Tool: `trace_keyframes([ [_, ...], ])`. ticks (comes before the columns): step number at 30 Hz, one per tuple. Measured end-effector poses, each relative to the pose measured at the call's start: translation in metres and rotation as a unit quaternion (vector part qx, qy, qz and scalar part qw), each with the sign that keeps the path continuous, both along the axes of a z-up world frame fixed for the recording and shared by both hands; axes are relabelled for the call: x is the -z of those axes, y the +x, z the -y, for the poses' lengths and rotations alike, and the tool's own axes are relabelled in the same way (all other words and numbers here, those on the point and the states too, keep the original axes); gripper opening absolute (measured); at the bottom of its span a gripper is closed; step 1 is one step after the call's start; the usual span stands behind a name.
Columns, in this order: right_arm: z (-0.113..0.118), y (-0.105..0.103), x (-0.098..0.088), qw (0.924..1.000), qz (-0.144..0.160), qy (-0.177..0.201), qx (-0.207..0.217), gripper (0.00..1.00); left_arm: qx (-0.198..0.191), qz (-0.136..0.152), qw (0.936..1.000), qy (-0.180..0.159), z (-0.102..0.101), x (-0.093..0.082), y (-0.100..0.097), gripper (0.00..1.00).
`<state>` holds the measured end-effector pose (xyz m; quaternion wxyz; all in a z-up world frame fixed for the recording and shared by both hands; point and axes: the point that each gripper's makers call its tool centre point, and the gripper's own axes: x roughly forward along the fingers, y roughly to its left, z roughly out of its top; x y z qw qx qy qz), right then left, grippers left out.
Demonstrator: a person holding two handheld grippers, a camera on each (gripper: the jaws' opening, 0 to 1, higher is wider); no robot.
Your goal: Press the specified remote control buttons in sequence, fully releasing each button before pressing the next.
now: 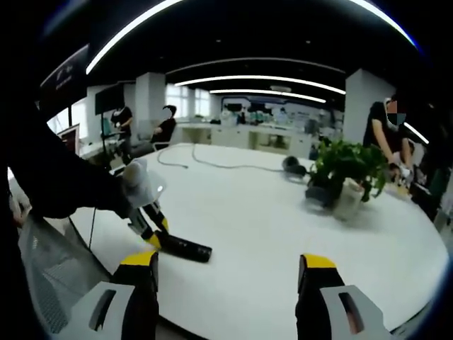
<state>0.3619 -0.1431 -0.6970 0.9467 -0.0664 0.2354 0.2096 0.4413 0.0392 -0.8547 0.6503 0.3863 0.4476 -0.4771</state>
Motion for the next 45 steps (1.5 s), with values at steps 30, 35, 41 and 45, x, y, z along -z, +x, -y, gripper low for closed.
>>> trace_keyframes([
  [30,0.003,0.000,0.013,0.9994,-0.032,-0.010,0.007,0.78,-0.003,0.025,0.9991,0.035,-0.010,0.000,0.118,0.23],
  [35,0.003,-0.001,0.014,0.9993,-0.035,-0.011,0.006,0.78,0.000,0.031,0.9984,0.047,-0.017,0.001,0.135,0.23],
  [41,0.003,-0.002,0.015,0.9991,-0.040,-0.010,0.007,0.78,0.005,0.036,0.9975,0.060,-0.021,0.003,0.150,0.23],
  [45,0.003,-0.002,0.016,0.9991,-0.041,-0.012,0.007,0.78,0.007,0.036,0.9971,0.066,-0.022,0.006,0.159,0.23],
])
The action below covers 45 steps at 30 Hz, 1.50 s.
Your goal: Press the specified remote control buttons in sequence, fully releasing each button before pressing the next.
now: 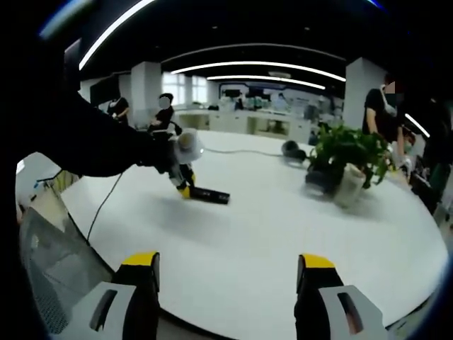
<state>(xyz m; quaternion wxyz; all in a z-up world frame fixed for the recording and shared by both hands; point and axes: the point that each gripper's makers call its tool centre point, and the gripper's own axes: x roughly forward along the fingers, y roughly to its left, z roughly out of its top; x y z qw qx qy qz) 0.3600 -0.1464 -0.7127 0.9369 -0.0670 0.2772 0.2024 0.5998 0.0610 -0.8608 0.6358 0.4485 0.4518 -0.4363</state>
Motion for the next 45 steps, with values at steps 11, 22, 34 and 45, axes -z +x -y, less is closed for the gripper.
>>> trace_keyframes([
  [11,0.001,0.000,-0.001,1.0000,0.000,0.002,0.002,0.78,0.006,-0.008,0.9999,0.009,0.002,0.003,0.010,0.23],
  [22,0.000,0.001,-0.004,0.9999,0.009,0.005,0.000,0.78,0.009,-0.045,0.9989,-0.010,0.001,0.005,0.010,0.26],
  [34,0.001,0.003,-0.014,0.9992,0.036,0.014,0.003,0.80,0.008,0.094,0.9955,-0.002,-0.003,-0.008,0.036,0.58],
  [45,0.002,0.005,-0.014,0.9991,0.042,0.007,0.003,0.82,-0.148,0.127,0.9777,-0.079,-0.018,-0.031,0.044,0.77],
])
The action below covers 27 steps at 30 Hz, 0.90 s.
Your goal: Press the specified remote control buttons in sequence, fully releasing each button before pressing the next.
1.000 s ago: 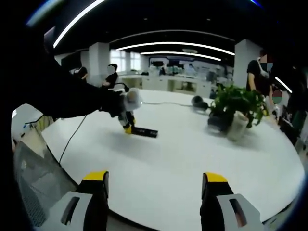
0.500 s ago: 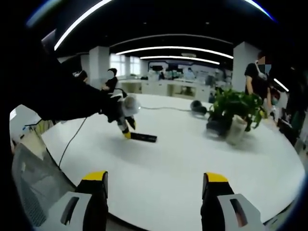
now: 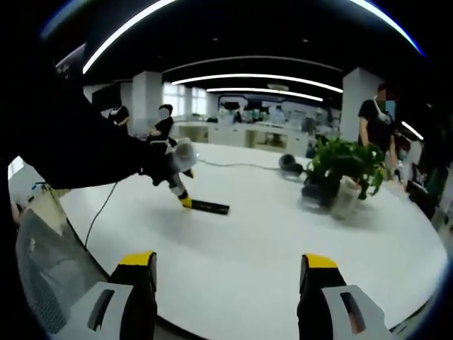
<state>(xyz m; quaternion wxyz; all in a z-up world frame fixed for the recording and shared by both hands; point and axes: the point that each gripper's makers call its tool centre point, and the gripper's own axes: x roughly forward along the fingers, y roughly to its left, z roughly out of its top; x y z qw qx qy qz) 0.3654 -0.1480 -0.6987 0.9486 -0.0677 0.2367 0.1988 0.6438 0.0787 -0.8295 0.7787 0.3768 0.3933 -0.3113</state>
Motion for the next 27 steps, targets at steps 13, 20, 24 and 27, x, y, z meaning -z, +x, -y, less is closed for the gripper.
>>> trace_keyframes([
  [13,0.002,0.001,-0.005,0.9999,0.011,0.007,0.005,0.83,-0.040,0.031,0.9935,-0.102,0.000,-0.043,-0.054,0.86],
  [20,0.006,0.001,-0.011,0.9994,0.022,0.018,0.016,0.86,-0.060,0.037,0.9876,-0.141,-0.005,-0.057,-0.091,0.89],
  [24,0.008,0.002,-0.015,0.9989,0.033,0.022,0.023,0.88,-0.075,0.042,0.9815,-0.171,-0.008,-0.069,-0.116,0.91],
  [27,0.010,0.003,-0.019,0.9983,0.046,0.021,0.030,0.93,-0.084,0.048,0.9765,-0.193,-0.011,-0.079,-0.136,0.96],
])
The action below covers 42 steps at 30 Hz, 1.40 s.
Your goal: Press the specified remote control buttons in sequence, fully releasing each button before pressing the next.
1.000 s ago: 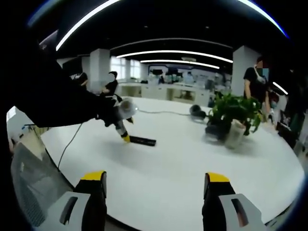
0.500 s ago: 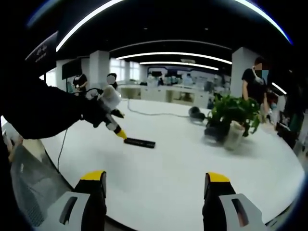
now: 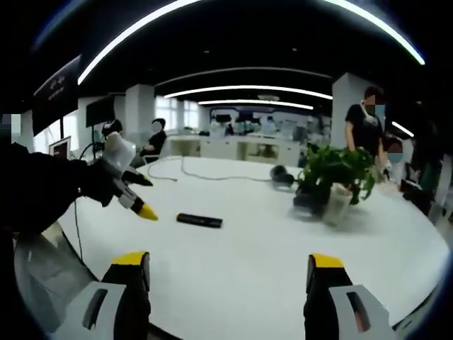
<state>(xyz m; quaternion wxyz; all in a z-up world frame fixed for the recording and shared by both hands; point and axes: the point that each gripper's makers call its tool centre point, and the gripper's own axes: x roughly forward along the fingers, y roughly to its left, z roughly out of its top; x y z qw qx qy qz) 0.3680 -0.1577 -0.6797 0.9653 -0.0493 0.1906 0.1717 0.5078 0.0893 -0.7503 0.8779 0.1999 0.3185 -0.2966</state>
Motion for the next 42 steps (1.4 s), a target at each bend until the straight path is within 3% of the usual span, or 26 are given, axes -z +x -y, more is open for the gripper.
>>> trace_keyframes([
  [2,0.001,0.000,-0.001,1.0000,0.002,0.000,0.002,0.94,-0.008,0.003,0.9999,-0.014,-0.004,-0.006,-0.012,1.00],
  [10,0.005,0.001,-0.002,0.9999,0.005,-0.002,0.016,0.99,-0.069,0.015,0.9948,-0.074,-0.027,-0.026,-0.052,1.00],
  [16,0.005,0.000,-0.003,0.9998,0.006,-0.004,0.016,0.99,-0.109,0.039,0.9871,-0.111,-0.037,-0.047,-0.077,1.00],
  [20,0.005,0.001,-0.004,0.9998,0.009,-0.004,0.017,0.99,-0.122,0.045,0.9855,-0.109,-0.041,-0.053,-0.096,1.00],
  [28,0.003,0.000,-0.003,0.9999,0.008,-0.007,0.012,0.99,-0.168,0.086,0.9731,-0.132,-0.051,-0.064,-0.127,1.00],
  [36,0.003,-0.001,-0.001,0.9999,0.006,-0.012,0.007,0.99,-0.219,0.105,0.9622,-0.123,-0.069,-0.058,-0.147,1.00],
  [42,0.003,-0.001,0.000,0.9998,0.004,-0.015,0.008,0.99,-0.246,0.129,0.9501,-0.142,-0.075,-0.062,-0.152,1.00],
])
